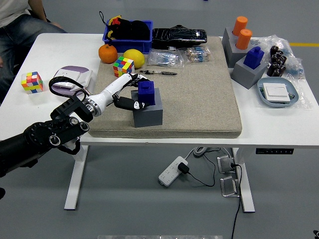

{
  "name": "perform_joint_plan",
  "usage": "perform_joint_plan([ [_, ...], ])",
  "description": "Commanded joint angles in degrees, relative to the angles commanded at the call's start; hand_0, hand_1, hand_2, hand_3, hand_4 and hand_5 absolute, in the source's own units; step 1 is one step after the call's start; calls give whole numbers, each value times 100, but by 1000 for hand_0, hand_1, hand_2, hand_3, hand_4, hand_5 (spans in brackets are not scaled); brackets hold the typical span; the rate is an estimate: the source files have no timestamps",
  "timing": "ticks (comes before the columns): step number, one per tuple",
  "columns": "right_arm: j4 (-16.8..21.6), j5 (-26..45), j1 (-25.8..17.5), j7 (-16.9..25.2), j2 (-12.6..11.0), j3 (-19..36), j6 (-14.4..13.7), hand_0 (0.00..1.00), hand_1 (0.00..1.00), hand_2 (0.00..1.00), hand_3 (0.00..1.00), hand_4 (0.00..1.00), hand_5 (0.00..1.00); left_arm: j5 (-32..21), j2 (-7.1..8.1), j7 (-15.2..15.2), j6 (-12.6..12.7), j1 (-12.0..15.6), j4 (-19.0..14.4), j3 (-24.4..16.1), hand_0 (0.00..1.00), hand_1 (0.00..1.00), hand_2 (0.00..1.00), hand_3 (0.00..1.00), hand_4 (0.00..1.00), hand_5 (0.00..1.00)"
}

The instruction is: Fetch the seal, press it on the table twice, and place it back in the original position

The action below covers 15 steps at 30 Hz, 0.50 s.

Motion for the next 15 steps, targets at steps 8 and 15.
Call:
perform_joint_plan([
  [8,-2,-6,-6,-1,9,41,-1,783,695,643,654,711,479,-23,21,-12,-26,-17,-19,-42,824,854,812,753,998,223],
  [15,-3,-6,-14,8,22,50,3,782,694,643,654,709,478,-77,82,58,-333,-37,-29,-270,998,998,998,998,998,559],
])
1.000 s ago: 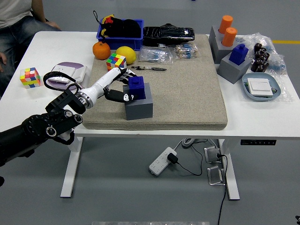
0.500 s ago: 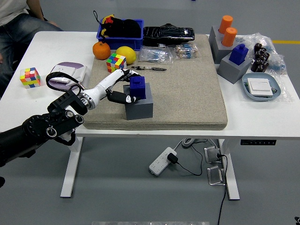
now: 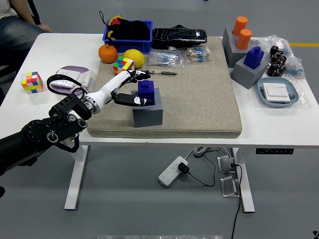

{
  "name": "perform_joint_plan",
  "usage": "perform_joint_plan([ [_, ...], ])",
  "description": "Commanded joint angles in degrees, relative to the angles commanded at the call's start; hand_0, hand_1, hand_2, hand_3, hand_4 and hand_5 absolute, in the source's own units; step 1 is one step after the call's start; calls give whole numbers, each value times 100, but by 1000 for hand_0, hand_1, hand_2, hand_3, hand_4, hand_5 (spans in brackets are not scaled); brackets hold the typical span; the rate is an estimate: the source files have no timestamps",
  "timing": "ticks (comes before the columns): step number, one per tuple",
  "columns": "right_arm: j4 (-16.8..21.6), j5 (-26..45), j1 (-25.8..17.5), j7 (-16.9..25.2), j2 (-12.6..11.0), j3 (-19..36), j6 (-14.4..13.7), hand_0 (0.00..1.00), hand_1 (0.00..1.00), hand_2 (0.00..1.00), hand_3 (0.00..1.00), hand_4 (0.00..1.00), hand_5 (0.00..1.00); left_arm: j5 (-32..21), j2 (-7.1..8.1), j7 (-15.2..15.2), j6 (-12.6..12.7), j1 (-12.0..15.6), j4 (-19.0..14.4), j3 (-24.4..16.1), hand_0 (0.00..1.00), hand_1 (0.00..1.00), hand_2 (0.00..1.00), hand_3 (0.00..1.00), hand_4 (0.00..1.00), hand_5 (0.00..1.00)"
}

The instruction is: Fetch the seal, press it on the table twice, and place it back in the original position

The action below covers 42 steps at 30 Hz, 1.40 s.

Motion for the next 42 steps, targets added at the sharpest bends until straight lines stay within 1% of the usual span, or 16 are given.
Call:
perform_joint_plan([
  [3,4,0,16,3,-1,13,-2,782,694,643,654,709,478,118,24,-50,-123,-11,-44,-211,998,998,998,998,998,559],
  [5,3,-1,20,2,6,40,0,782,694,643,654,709,478,207,43,-113,-127,-8,-99,-372,998,998,998,998,998,559],
  [6,2,-1,20,1,8,45,3,782,694,643,654,709,477,229,53,-126,-118,-10,-117,-419,998,998,998,998,998,602],
  [7,2,-1,20,1,8,47,5,782,694,643,654,709,477,239,60,-132,-112,-11,-128,-444,998,998,998,998,998,602],
  [13,1,-30,23,-18,-15,115,-1,782,694,644,654,709,477,256,287,-153,59,-48,-134,-662,998,998,998,998,998,599],
  [17,8,-38,39,-20,-28,109,-4,782,694,644,654,709,477,246,462,-283,275,-61,-77,-881,998,998,998,998,998,599],
  [20,7,-61,55,-14,-44,118,9,782,694,642,654,709,478,195,602,-356,416,-52,9,-1011,998,998,998,998,998,576],
  [23,13,-80,57,-4,-62,145,23,782,694,642,654,709,478,131,713,-357,453,-36,154,-1057,998,998,998,998,998,576],
  [24,28,-67,56,1,-74,137,37,785,698,650,661,727,464,100,749,-359,466,-26,210,-1079,980,998,998,968,998,526],
  [26,87,-12,47,36,-91,127,62,785,698,650,661,727,464,73,809,-367,496,-19,286,-1168,980,998,998,968,998,526],
  [29,65,-8,48,14,-81,99,172,785,698,650,661,727,464,-5,848,-365,509,5,357,-1199,980,998,998,968,998,526],
  [30,59,-36,54,6,-76,114,188,807,711,669,680,759,470,4,859,-351,506,4,377,-1188,965,998,995,948,998,524],
  [35,75,-45,81,32,-69,99,190,807,711,669,680,759,470,41,932,-309,543,44,436,-1202,965,998,995,948,998,524],
  [36,73,-40,88,31,-75,98,185,843,738,694,713,807,513,26,943,-307,548,52,464,-1189,958,998,991,941,985,506],
  [41,68,-24,65,-5,-107,38,194,843,738,694,713,807,513,-34,962,-294,542,96,596,-1103,958,998,991,941,985,506],
  [42,55,-48,64,-3,-104,42,182,854,753,712,744,846,553,-57,968,-292,539,115,636,-1067,955,998,989,940,979,506],
])
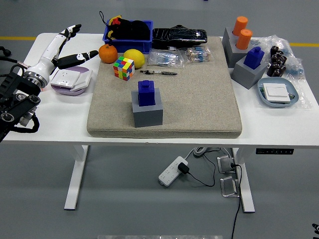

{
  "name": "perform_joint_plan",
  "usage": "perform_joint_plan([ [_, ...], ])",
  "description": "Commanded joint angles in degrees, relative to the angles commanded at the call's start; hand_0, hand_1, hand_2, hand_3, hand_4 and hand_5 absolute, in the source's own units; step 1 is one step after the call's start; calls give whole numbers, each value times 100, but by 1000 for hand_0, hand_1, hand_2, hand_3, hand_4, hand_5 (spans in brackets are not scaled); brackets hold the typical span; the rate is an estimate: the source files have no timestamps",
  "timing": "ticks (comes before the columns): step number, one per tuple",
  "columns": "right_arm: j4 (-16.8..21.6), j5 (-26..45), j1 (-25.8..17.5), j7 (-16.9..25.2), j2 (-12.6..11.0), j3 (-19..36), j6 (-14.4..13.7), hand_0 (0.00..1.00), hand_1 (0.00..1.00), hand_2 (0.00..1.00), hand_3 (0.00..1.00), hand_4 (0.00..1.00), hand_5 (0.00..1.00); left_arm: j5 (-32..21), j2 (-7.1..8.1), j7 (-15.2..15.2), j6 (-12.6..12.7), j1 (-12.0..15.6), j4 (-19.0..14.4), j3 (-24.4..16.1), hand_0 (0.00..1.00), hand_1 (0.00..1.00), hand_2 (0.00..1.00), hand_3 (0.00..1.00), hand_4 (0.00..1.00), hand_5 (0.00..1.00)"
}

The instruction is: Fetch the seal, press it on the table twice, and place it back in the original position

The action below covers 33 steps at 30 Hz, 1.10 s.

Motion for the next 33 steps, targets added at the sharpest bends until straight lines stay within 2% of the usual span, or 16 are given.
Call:
perform_joint_plan([
  [5,-7,-171,13,-1,42,115,-127,854,753,712,744,846,553,-109,35,28,-27,100,173,156,955,998,989,940,979,506],
  [6,-3,-178,18,-14,42,114,-125,889,814,786,787,985,717,-118,39,31,-31,114,192,168,953,998,988,940,970,498],
  [13,18,-149,36,29,30,-21,-198,891,813,786,785,978,719,-233,18,64,-64,222,444,259,949,998,986,936,965,494],
  [22,-115,-209,-205,-111,81,173,-48,879,794,765,765,948,687,-378,16,118,-120,509,712,302,949,998,985,934,964,498],
  [24,-129,-200,-216,-156,76,148,-9,868,781,750,754,916,657,-394,30,136,-132,528,741,317,946,996,978,932,958,499],
  [33,-175,-129,-65,-239,63,-1,18,865,773,743,750,900,643,-422,108,206,-172,516,858,429,945,992,970,931,950,496],
])
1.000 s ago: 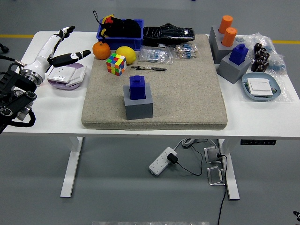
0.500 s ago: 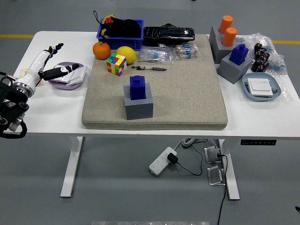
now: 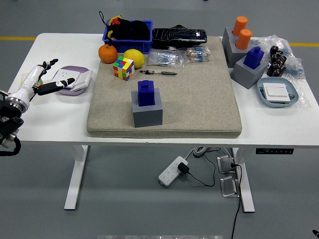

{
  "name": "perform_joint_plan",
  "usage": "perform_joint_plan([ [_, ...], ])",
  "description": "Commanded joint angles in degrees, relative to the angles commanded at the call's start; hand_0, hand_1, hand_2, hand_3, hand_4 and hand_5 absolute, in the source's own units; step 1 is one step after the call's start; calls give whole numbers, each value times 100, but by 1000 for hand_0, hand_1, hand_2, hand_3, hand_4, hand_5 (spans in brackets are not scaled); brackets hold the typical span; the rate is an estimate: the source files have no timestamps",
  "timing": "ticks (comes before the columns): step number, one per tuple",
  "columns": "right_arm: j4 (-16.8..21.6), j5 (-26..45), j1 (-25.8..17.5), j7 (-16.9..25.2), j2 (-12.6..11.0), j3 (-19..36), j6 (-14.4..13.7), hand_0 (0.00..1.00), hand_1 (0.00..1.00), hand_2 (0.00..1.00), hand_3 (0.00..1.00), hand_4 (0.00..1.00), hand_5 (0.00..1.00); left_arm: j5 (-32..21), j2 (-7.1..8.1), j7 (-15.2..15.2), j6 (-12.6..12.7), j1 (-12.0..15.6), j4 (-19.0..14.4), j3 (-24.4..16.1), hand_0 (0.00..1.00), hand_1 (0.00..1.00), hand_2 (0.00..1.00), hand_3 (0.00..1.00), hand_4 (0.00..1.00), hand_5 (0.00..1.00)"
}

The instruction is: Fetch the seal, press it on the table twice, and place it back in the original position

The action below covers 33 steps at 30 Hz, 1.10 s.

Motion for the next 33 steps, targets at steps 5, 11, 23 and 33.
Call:
perform_joint_plan([
  [5,-82,15,185,-30,-44,-12,16,863,768,741,750,887,631,-27,34,22,-13,-92,57,-9,943,991,966,926,928,481],
  [11,-101,77,348,-63,-92,-66,26,860,766,739,749,882,625,-2,74,70,-46,-208,29,-57,940,984,961,925,923,482],
  [23,-267,127,553,-116,-178,-234,48,856,761,734,746,855,597,-18,80,119,-83,-234,112,-34,935,978,959,923,912,484],
  [33,-301,156,673,-148,-208,-323,59,855,759,731,745,844,589,-14,93,128,-88,-291,121,-30,932,975,958,921,904,486],
])
